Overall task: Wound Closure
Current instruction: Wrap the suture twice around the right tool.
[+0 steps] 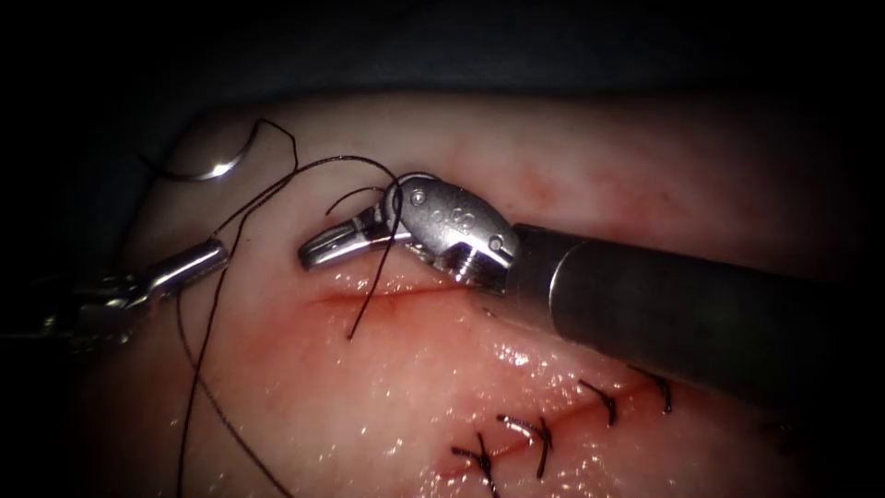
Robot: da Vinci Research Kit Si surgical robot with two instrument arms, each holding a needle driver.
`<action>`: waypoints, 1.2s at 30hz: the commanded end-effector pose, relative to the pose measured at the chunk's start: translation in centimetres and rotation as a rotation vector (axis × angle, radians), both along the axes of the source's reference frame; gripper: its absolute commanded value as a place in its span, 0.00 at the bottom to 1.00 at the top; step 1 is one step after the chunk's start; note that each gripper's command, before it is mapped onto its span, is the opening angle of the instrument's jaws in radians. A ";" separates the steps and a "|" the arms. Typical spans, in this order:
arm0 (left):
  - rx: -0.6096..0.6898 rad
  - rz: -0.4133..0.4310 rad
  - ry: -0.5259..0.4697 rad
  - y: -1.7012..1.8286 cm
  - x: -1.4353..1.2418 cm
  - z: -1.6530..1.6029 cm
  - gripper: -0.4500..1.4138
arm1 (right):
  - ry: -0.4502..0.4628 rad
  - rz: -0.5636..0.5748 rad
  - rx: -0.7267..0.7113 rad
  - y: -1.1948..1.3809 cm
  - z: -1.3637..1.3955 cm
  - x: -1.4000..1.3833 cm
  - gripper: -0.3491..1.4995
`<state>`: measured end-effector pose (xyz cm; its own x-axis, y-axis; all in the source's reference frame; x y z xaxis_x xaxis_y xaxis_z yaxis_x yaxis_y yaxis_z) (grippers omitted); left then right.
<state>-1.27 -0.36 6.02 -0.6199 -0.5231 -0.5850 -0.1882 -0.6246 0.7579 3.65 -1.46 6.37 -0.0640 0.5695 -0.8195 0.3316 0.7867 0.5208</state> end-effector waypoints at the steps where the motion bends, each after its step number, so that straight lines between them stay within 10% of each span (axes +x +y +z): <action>1: 0.002 -0.008 0.013 0.08 -0.08 0.11 0.00 | 0.021 0.017 0.006 0.03 -0.04 0.10 0.00; 8: 0.037 0.002 0.069 0.01 -0.39 0.79 0.00 | 0.127 0.118 0.077 -0.03 -0.34 0.16 0.00; 11: 0.034 0.032 0.068 -0.07 -0.52 0.77 0.00 | 0.135 0.243 0.127 0.00 -0.42 0.21 0.37; 21: 0.029 0.076 0.067 -0.42 -0.74 0.64 0.00 | 0.070 0.367 0.118 0.06 -0.37 0.29 0.81; 36: 0.006 0.156 0.042 -0.84 -1.08 -0.10 0.00 | -0.066 0.505 -0.057 -0.13 0.09 0.25 0.92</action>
<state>-2.28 -1.25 5.85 -0.5538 -0.6085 -0.5683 -0.0557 -0.6540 0.7545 3.81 -1.65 6.45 -0.2613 0.4347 -0.8618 -0.1358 0.8674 0.4787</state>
